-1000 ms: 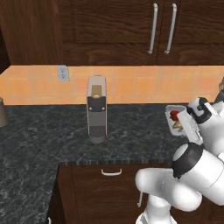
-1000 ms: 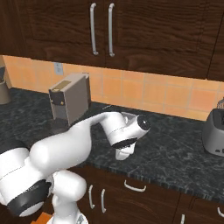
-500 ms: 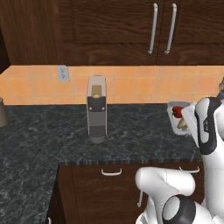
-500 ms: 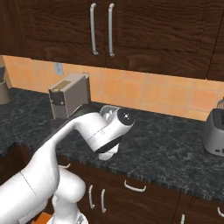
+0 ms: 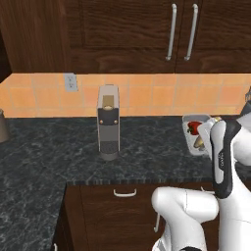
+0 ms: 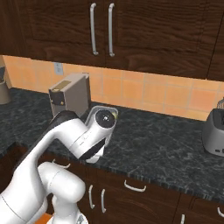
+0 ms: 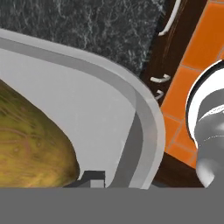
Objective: Take the meat container that has the steak and place it on the second highest rack of the freezer. Then take the vegetable container that has the cucumber and bell pepper and place it on the highest rack of the freezer.
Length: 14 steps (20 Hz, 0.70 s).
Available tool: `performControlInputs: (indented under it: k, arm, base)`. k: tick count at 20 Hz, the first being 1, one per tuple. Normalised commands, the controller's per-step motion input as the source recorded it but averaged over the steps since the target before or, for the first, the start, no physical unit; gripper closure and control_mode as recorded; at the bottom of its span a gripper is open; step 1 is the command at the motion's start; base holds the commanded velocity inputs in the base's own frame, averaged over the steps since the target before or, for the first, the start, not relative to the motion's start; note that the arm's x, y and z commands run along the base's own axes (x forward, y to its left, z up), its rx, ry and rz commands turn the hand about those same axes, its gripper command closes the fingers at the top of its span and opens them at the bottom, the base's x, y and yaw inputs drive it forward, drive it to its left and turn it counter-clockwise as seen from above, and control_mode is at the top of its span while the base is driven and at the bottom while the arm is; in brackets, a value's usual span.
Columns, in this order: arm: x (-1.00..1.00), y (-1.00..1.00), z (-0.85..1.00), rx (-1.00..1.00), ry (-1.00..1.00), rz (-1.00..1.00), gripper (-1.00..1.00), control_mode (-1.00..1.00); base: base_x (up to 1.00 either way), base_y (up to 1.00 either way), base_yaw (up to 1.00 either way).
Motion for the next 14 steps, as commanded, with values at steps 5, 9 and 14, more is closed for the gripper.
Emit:
performControlInputs:
  k: [5, 9, 14]
  arm:
    - [-0.45, -0.01, 0.75, 0.0, -0.06, -0.03, 1.0, -1.0]
    - [-0.51, 0.0, 0.76, 0.0, -0.12, -0.01, 1.0, -1.0]
    - [-0.37, 0.06, 0.32, 0.0, -0.04, 0.0, 1.0, -1.0]
  base:
    - [0.0, 0.0, 0.0]
    - [0.0, 0.0, 0.0]
    - [0.0, 0.0, 0.0]
